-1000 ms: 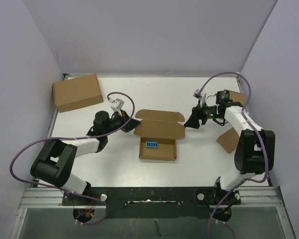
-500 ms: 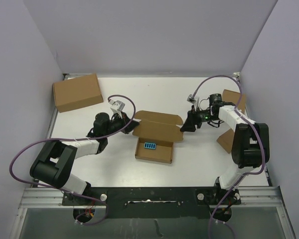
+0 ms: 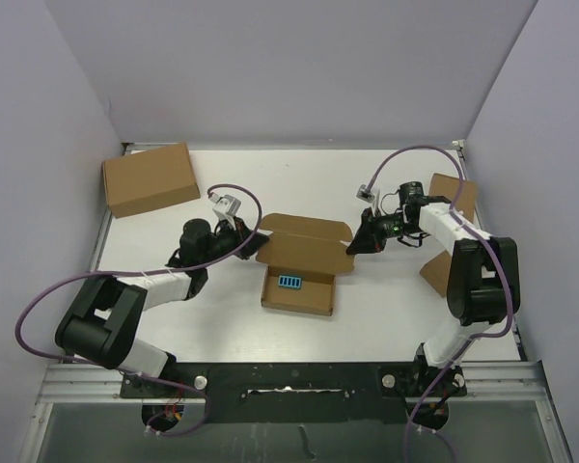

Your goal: Fold the paper box

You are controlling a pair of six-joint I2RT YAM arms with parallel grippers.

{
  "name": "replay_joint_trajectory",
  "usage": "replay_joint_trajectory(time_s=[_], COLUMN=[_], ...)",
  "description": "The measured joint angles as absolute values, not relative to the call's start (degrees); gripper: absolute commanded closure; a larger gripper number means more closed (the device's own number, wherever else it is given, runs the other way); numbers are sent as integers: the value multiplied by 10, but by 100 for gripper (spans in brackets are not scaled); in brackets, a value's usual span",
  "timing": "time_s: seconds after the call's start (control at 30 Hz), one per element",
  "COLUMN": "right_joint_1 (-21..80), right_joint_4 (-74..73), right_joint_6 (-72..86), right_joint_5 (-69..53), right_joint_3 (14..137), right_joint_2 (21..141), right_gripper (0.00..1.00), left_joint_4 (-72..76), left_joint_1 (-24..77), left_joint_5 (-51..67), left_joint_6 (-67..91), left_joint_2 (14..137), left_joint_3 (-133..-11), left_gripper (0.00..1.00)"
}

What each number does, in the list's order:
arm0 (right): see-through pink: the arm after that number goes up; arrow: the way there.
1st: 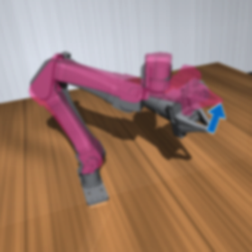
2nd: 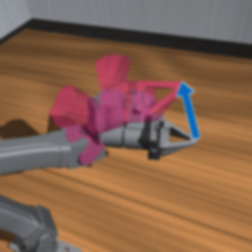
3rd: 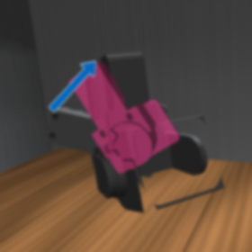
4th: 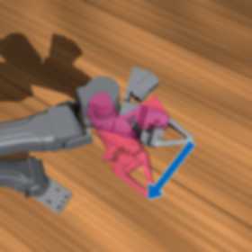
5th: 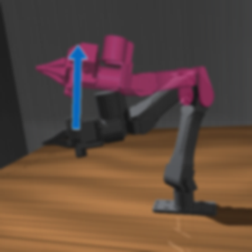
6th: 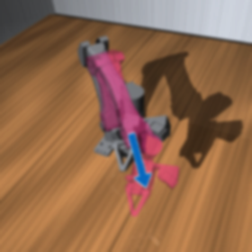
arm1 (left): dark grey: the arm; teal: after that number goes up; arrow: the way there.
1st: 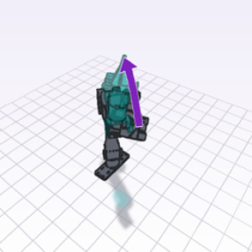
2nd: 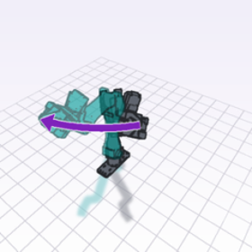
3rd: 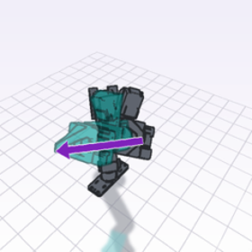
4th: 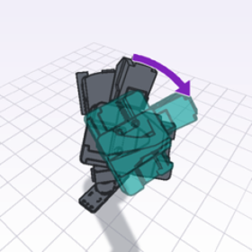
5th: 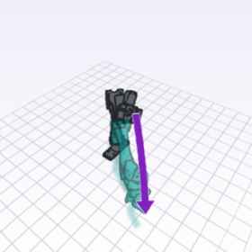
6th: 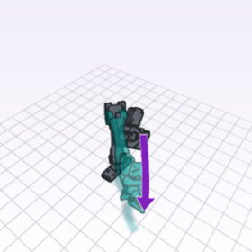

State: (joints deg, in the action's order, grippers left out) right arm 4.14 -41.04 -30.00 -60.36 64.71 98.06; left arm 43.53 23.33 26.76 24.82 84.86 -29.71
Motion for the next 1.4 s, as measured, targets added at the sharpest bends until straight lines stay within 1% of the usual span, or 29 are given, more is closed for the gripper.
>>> replay_joint_trajectory(time_s=[0.23, 0.33, 0.5, 0.6, 0.67, 0.93, 1.03, 1.13, 1.17, 1.2, 1.23, 1.4], right_joint_1=[48, 55, 67, 72, 73, 75, 78, 84, 86, 88, 91, 105], right_joint_4=[-418, -416, -416, -417, -417, -429, -432, -433, -433, -433, -432, -415], right_joint_6=[-300, -300, -319, -335, -343, -362, -366, -367, -367, -367, -366, -347], right_joint_5=[-599, -576, -539, -525, -519, -510, -508, -505, -503, -500, -496, -460], right_joint_3=[654, 654, 669, 687, 693, 702, 708, 714, 715, 716, 717, 718], right_joint_2=[978, 961, 922, 914, 914, 915, 916, 917, 917, 917, 917, 917], right_gripper=[100, 100, 100, 100, 100, 100, 100, 100, 100, 100, 100, 100], left_joint_4=[407, 381, 331, 305, 290, 250, 241, 232, 230, 227, 223, 196], left_joint_1=[233, 233, 229, 222, 217, 211, 211, 211, 211, 211, 211, 215], left_joint_5=[267, 270, 283, 295, 305, 324, 327, 331, 332, 332, 333, 313], left_joint_6=[248, 248, 246, 245, 245, 237, 232, 230, 229, 229, 229, 229], left_joint_2=[823, 811, 798, 796, 796, 796, 796, 796, 796, 796, 796, 796], left_joint_3=[-297, -298, -306, -319, -329, -345, -349, -355, -358, -361, -365, -384], left_gripper=[99, 92, 74, 68, 67, 70, 81, 90, 96, 98, 100, 100])
